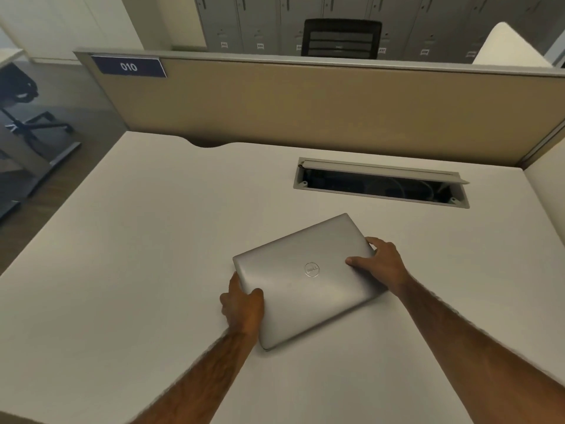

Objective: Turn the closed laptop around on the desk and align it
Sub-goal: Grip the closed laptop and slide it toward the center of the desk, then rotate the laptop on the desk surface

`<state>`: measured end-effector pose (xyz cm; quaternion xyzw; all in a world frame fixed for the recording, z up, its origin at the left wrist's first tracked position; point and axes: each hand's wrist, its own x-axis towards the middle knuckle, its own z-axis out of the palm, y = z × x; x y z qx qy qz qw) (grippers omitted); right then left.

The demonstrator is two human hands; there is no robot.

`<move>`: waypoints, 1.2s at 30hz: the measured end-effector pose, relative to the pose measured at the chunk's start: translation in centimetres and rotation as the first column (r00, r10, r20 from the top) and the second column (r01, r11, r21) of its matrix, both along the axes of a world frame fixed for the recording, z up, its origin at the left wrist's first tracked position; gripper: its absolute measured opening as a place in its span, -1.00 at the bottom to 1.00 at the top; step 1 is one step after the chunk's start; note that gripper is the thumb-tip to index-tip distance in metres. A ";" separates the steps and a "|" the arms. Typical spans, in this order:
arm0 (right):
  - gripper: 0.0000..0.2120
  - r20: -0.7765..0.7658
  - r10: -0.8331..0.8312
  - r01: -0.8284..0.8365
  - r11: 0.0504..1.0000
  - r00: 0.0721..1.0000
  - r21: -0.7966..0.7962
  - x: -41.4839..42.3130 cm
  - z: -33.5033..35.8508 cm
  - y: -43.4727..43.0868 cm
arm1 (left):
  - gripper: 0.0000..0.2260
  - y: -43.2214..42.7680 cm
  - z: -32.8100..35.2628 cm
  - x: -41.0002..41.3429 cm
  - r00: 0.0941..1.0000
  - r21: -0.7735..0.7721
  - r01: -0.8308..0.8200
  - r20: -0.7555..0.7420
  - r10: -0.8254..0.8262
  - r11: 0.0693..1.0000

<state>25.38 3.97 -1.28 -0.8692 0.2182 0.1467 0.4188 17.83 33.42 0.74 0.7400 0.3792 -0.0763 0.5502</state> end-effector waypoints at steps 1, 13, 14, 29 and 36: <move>-0.16 -0.003 0.003 -0.003 1.000 1.000 -0.012 0.1 0.0 0.1 | -0.38 0.0 -0.1 0.1 1.000 0.001 0.004 -0.008 -0.004 1.000; -0.14 -0.034 0.035 -0.038 0.993 0.999 -0.111 0.6 0.0 0.4 | -0.43 -0.5 -1.7 0.7 0.998 0.071 0.015 -0.057 -0.011 0.997; -0.14 -0.034 0.037 -0.041 0.991 0.999 -0.126 0.6 0.0 0.4 | -0.43 -0.5 -1.8 0.6 0.998 0.084 0.020 -0.061 -0.015 0.996; -0.48 0.140 -0.652 0.633 0.758 0.745 0.159 -9.8 1.4 6.4 | -0.43 -2.2 0.0 7.0 0.701 0.714 0.535 -0.078 -0.709 0.451; -0.20 -0.255 -0.632 0.679 0.648 0.732 0.344 -11.0 1.4 10.6 | -0.52 -4.2 -1.3 11.5 0.522 0.587 0.750 -0.244 -0.817 0.305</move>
